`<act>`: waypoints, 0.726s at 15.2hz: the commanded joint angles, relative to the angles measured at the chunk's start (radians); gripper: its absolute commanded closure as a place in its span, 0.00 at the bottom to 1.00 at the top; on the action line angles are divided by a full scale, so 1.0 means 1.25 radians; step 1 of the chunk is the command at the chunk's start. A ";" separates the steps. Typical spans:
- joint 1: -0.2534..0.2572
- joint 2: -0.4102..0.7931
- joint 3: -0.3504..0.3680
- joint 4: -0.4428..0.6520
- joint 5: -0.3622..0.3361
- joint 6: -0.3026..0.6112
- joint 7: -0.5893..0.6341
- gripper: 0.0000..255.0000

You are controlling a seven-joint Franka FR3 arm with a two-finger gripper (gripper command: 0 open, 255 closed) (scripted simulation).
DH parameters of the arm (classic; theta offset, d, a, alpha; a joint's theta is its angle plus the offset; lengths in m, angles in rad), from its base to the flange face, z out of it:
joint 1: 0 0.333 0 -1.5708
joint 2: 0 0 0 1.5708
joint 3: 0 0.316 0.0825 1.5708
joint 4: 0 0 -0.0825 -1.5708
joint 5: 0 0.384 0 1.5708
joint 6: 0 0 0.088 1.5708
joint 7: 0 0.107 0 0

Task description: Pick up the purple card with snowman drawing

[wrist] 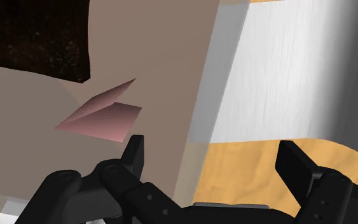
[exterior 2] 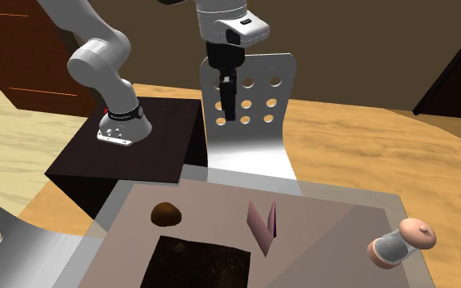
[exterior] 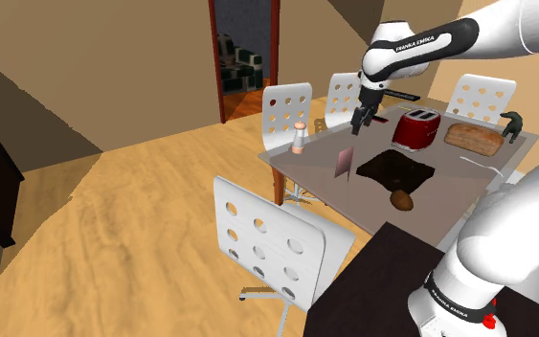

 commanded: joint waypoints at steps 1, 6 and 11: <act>0.000 0.065 -0.032 0.036 0.026 0.020 -0.054 0.00; -0.012 0.231 -0.088 0.136 0.119 0.048 -0.187 0.00; -0.062 0.409 -0.101 0.266 0.229 0.044 -0.315 0.00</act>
